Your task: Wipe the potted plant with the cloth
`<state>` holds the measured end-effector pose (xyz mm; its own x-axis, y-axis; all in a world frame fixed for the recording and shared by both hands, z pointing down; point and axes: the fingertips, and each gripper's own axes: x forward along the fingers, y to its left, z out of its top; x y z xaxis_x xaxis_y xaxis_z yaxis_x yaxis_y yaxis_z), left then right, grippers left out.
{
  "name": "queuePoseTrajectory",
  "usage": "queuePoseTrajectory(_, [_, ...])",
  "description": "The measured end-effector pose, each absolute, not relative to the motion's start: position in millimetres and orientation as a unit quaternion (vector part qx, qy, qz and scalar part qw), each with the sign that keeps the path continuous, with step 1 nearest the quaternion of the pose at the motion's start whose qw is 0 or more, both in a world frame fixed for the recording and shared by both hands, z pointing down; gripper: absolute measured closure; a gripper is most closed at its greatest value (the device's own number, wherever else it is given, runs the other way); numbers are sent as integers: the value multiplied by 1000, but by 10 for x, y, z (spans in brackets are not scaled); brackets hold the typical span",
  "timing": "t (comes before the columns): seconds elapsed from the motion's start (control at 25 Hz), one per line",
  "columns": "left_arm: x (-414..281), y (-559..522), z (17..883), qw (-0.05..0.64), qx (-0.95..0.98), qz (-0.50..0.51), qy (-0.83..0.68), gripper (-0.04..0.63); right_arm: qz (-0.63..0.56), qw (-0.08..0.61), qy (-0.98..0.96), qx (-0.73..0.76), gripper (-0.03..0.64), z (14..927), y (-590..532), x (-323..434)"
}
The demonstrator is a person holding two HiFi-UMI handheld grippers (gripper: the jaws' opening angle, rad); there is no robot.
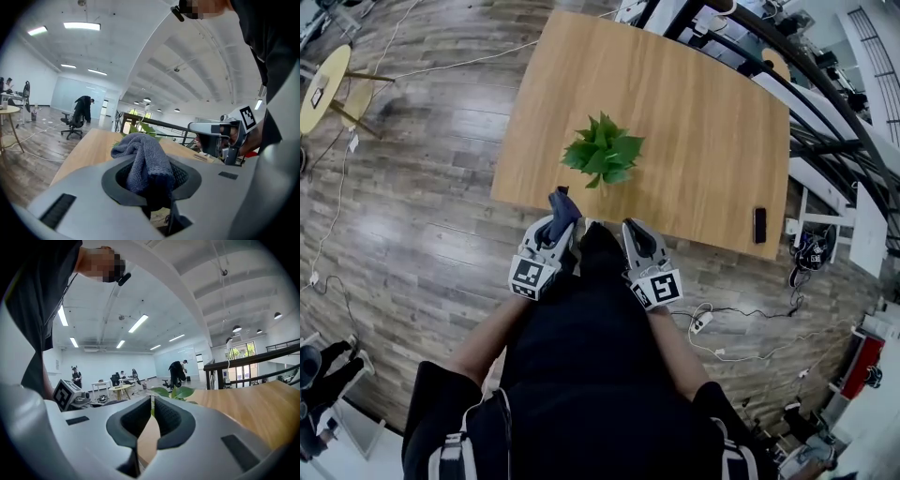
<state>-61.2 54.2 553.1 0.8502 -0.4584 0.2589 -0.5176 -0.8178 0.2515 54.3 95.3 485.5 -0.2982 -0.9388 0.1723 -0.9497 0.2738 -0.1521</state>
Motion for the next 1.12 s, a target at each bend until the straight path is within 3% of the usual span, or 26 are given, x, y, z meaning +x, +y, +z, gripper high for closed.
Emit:
queuePoseTrajectory(0.24, [-555,87,5933,202,926,122,-295,482,115,63,-804,580,598,5281,697,813])
queuePoseTrajectory(0.28, [-535,17,5993,209,923,130,-297,480,116,80,-802,581,575,5387,635,872])
queuePoseTrajectory(0.32, [-518,-49,6068,212,920,141,-298,481,122,96,-800,580,446,5513,573,931])
queuePoseTrajectory(0.36, [-501,-113,6149,209,918,154,-298,480,132,107,-800,576,413,5652,515,983])
queuePoseTrajectory(0.68, [-317,-487,6707,196,912,223,-284,481,153,199,-838,484,373,6467,109,1116])
queuePoseTrajectory(1.12, [-151,-809,7050,218,885,266,-315,480,118,227,-891,375,344,6694,-216,1046])
